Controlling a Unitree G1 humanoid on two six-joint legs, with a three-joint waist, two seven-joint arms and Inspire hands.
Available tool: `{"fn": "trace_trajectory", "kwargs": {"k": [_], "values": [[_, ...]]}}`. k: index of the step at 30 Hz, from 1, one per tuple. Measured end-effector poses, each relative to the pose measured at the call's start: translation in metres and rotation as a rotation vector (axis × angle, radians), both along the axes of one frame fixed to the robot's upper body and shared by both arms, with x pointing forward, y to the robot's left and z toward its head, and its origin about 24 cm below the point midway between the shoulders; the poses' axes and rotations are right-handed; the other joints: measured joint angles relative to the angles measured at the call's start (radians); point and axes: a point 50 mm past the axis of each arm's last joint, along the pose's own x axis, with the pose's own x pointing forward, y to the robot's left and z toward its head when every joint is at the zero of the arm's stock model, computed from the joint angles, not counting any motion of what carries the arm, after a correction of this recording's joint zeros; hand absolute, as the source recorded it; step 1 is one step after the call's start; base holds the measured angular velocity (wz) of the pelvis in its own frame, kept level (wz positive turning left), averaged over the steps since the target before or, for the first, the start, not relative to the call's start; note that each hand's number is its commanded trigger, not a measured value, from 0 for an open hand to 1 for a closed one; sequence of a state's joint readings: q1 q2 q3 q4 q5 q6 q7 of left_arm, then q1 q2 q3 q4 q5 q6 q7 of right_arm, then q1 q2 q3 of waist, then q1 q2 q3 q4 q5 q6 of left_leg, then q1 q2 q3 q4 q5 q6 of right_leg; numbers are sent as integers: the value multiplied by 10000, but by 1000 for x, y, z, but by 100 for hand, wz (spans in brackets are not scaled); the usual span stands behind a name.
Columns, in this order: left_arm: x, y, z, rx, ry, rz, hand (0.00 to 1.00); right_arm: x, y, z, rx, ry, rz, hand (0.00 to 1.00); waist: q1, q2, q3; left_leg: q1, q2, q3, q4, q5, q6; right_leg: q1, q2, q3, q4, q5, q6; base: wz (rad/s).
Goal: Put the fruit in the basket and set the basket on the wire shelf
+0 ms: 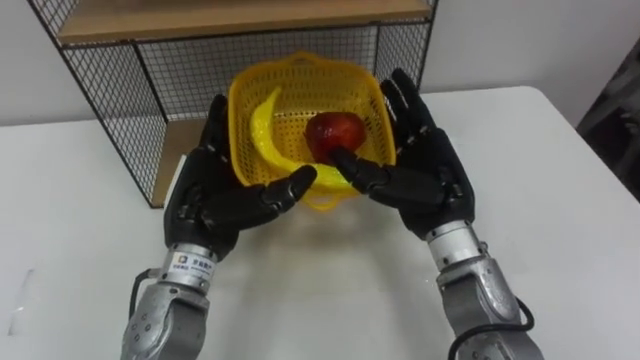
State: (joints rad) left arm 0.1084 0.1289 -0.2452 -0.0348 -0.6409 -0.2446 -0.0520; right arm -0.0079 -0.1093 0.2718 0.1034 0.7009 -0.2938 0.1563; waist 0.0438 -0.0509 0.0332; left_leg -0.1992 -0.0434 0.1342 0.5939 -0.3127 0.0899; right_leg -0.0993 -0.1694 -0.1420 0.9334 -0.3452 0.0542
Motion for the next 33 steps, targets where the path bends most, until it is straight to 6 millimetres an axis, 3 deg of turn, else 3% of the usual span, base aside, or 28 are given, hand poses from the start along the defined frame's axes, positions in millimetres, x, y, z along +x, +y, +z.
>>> {"fn": "trace_trajectory", "kwargs": {"k": [1, 2, 3, 4, 5, 6, 8, 15, 22, 25, 33], "values": [[1, 1, 1, 7, -57, 57, 0, 1, 1, 1, 20, -43, 18, 0, 16, -45, -28, -31, 29, -16, -56, 9, 6, -118, 63, -7, -153, -177, 20, -6], [2, 4, 3, -1, -130, 169, 0, 2, 3, 3, 70, -109, 79, 0, 18, 26, 17, -75, 126, -14, -84, 16, 6, -322, 165, -139, -781, -612, -28, -5], [3, 4, 3, -17, -170, 172, 0, 2, 3, 3, 70, -97, 91, 0, -21, 31, 20, -88, 114, -13, -70, 18, 11, -469, 182, -329, -1708, -771, -70, 0], [3, 4, 3, -19, -171, 170, 0, 2, 3, 3, 52, -93, 92, 0, -30, 30, 20, -87, 92, 5, -41, 17, 12, -532, 197, -333, -2257, -723, -84, 12], [2, 3, 3, -52, -129, 169, 0, 2, 2, 2, 19, -69, 84, 0, -86, 117, -10, -99, 77, -36, 40, 11, 5, -542, 251, -400, -2730, -588, -354, 8], [2, 2, 3, -97, -140, 154, 0, 2, 0, 1, -84, -26, 78, 0, -83, 262, -94, -148, 169, -67, -7, 37, -54, -497, 354, -513, -2978, -432, -449, 0], [2, 2, 2, -62, -126, 157, 0, 2, -1, -1, -147, 91, 95, 0, -84, 291, -119, 75, 272, -69, -415, 263, -142, -236, 541, -545, -3528, -120, -543, -11], [1, 1, 2, 2, -122, 68, 0, 2, -1, -2, -91, 90, 82, 0, -167, 130, -242, 972, 311, -60, -1961, 1021, -249, 673, 853, -611, -5179, 684, -587, -4], [1, 0, -2, 105, 37, -19, 0, 2, -2, -6, -53, 304, 42, 0, -209, 119, -177, 1120, 371, -109, -2263, 1183, -246, 1050, 1022, -764, -5896, 1042, -597, 5], [0, 0, -9, 209, 363, -71, 0, 1, -2, -16, 101, 795, 21, 0, -233, 169, -136, 1218, 387, -245, -2340, 1212, -248, 1333, 1125, -832, -6319, 1187, -484, 6], [5, 1, -30, 559, 1378, -213, 0, 5, -4, -40, 85, 2151, 70, 0, -323, 221, -86, 1333, 362, -326, -2627, 1384, -245, 1549, 1207, -867, -6797, 1502, -573, 2]]}}
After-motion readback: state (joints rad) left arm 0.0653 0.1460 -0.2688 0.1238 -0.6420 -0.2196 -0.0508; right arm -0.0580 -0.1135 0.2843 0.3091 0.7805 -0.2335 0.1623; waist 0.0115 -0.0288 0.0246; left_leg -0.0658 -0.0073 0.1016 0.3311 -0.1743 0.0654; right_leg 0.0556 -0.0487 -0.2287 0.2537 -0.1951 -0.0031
